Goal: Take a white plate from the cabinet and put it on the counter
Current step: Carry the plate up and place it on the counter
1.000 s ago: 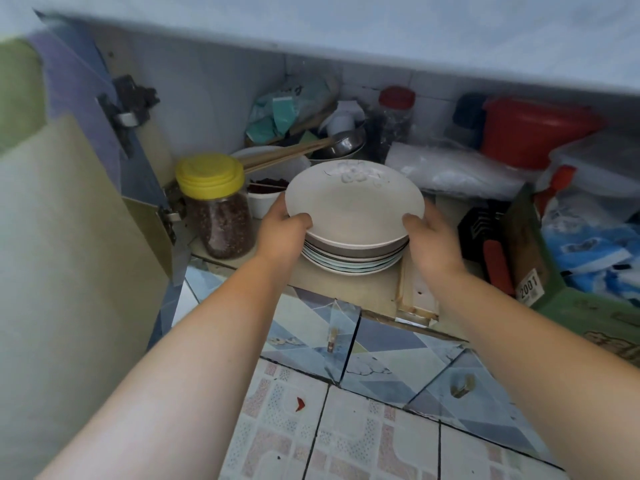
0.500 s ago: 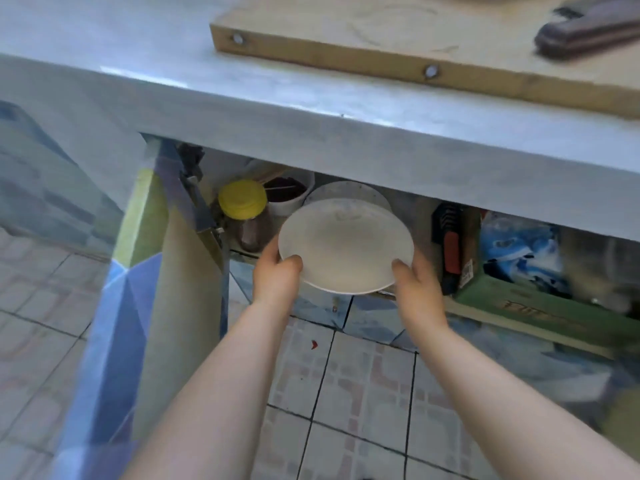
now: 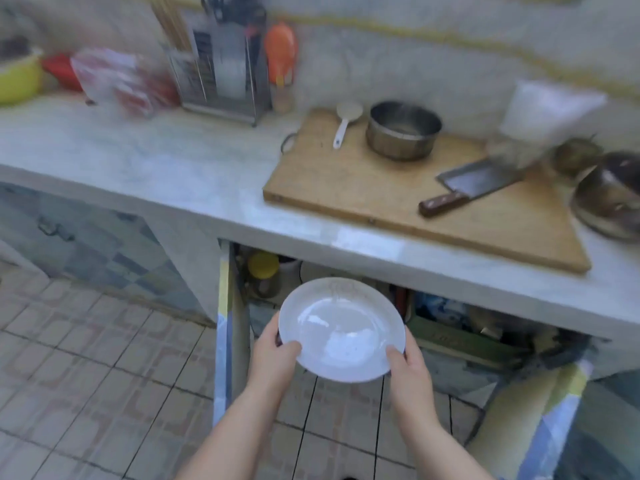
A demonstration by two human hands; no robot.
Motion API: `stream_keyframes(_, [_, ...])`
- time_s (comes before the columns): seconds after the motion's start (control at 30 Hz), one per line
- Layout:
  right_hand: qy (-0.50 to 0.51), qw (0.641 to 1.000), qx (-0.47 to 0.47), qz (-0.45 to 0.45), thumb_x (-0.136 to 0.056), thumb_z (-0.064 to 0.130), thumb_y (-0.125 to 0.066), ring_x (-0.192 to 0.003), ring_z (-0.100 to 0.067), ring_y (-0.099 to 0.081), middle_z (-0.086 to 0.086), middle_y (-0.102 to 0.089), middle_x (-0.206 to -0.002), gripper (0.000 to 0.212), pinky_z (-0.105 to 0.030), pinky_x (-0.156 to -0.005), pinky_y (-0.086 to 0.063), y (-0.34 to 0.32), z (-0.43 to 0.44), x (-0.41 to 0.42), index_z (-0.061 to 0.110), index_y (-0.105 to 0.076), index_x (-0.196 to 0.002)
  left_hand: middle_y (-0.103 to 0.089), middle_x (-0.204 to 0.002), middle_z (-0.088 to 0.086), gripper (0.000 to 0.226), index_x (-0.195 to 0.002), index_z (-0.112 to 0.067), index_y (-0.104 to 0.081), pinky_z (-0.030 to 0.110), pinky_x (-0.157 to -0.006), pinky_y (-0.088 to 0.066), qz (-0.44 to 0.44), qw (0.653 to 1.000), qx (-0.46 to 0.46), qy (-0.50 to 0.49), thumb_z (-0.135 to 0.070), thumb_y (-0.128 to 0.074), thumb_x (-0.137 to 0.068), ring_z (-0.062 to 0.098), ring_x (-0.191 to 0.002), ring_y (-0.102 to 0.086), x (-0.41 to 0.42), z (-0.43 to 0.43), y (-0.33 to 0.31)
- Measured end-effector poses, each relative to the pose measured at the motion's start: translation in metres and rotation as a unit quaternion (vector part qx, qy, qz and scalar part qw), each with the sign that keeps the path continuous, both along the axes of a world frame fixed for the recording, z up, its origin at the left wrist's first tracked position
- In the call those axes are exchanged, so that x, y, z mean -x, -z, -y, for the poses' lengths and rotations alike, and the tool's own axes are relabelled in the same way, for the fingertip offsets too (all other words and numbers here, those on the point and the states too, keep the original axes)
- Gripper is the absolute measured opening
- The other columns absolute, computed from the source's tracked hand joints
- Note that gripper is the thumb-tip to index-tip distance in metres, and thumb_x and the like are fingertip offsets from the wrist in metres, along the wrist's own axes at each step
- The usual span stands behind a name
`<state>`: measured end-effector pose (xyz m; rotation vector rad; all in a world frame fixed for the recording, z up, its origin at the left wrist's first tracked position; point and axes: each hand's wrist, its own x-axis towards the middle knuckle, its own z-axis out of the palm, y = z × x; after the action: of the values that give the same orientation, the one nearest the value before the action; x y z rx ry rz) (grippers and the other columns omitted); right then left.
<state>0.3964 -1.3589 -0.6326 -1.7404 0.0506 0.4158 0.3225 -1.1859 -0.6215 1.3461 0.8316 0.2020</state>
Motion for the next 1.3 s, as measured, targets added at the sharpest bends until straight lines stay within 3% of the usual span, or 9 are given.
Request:
stream_keyframes(0.17, [-0.036,0.999,-0.022,0.026,-0.092,0.018,-0.044,-0.125,-0.012,-0.043,0.016,-0.048,-0.137,0.047,-0.04,-0.103,-0.037,-0.093,-0.012,-0.005,0.047,-0.047,-0.128,-0.068,-0.113,-0.004,0.063,-0.121,-0.033,-0.059,0.047,-0.094,-0.051,0.04,0.999,0.001,0.011,0.008,-0.048,-0.075,0.019,-0.11,-0.06,0.01,-0.012,-0.08])
stream_keyframes(0.27, [-0.046,0.998,-0.032,0.031,-0.093,0.023,-0.044,-0.125,-0.013,-0.042,0.018,-0.046,-0.137,0.047,-0.044,-0.103,-0.039,-0.14,-0.025,-0.015,0.048,-0.04,-0.133,-0.068,-0.115,0.001,0.06,-0.122,-0.029,-0.059,0.051,-0.097,-0.048,0.07,0.998,-0.007,-0.002,0.01,-0.05,-0.077,0.023,-0.111,-0.06,0.006,-0.024,-0.128])
stream_keyframes(0.37, [-0.062,0.995,-0.072,0.031,-0.093,0.024,-0.045,-0.109,-0.001,-0.048,0.027,-0.052,-0.123,0.047,-0.032,-0.09,-0.039,-0.181,-0.043,-0.024,0.055,-0.042,-0.128,-0.069,-0.112,0.003,0.057,-0.118,-0.029,-0.062,0.052,-0.094,-0.05,0.093,0.995,-0.011,-0.025,0.01,-0.053,-0.078,0.026,-0.107,-0.062,0.001,-0.041,-0.17])
stream_keyframes(0.5, [-0.087,0.989,-0.114,0.045,-0.093,0.02,-0.047,-0.107,0.005,-0.05,0.027,-0.057,-0.12,0.046,-0.025,-0.081,-0.042,-0.223,-0.07,-0.035,0.053,-0.046,-0.125,-0.07,-0.111,0.006,0.058,-0.12,-0.026,-0.06,0.051,-0.093,-0.051,0.128,0.99,-0.031,-0.044,0.014,-0.053,-0.078,0.027,-0.106,-0.063,-0.003,-0.064,-0.22])
stream_keyframes(0.67, [-0.137,0.978,-0.145,0.066,-0.093,0.018,-0.05,-0.109,0.0,-0.053,0.02,-0.06,-0.12,0.049,-0.026,-0.085,-0.045,-0.255,-0.108,-0.049,0.039,-0.041,-0.136,-0.075,-0.095,-0.011,0.063,-0.094,-0.048,-0.067,0.031,-0.076,-0.058,0.137,0.985,-0.083,-0.061,0.011,-0.055,-0.077,0.01,-0.093,-0.068,-0.002,-0.095,-0.265])
stream_keyframes(0.77, [-0.176,0.969,-0.159,0.072,-0.094,0.018,-0.05,-0.11,-0.003,-0.056,0.017,-0.061,-0.12,0.049,-0.028,-0.09,-0.045,-0.268,-0.134,-0.054,0.036,-0.04,-0.138,-0.074,-0.09,-0.018,0.06,-0.099,-0.046,-0.062,0.018,-0.064,-0.056,0.142,0.982,-0.09,-0.088,0.01,-0.055,-0.079,0.001,-0.085,-0.068,0.005,-0.115,-0.281])
stream_keyframes(1.03, [-0.236,0.949,-0.197,0.069,-0.093,0.017,-0.051,-0.101,0.003,-0.057,0.017,-0.058,-0.12,0.049,-0.012,-0.062,-0.052,-0.286,-0.217,-0.038,0.036,-0.039,-0.138,-0.071,-0.105,-0.008,0.056,-0.119,-0.031,-0.057,0.022,-0.069,-0.058,0.168,0.968,-0.096,-0.16,0.011,-0.058,-0.081,0.006,-0.088,-0.069,0.04,-0.181,-0.298])
stream_keyframes(1.3, [-0.243,0.944,-0.215,0.057,-0.093,0.018,-0.052,-0.1,-0.007,-0.06,0.012,-0.058,-0.121,0.047,-0.018,-0.061,-0.056,-0.286,-0.335,-0.005,0.044,-0.043,-0.131,-0.075,-0.088,-0.018,0.055,-0.099,-0.041,-0.062,0.018,-0.063,-0.057,0.171,0.965,-0.094,-0.177,0.011,-0.057,-0.081,0.003,-0.082,-0.07,0.075,-0.294,-0.293])
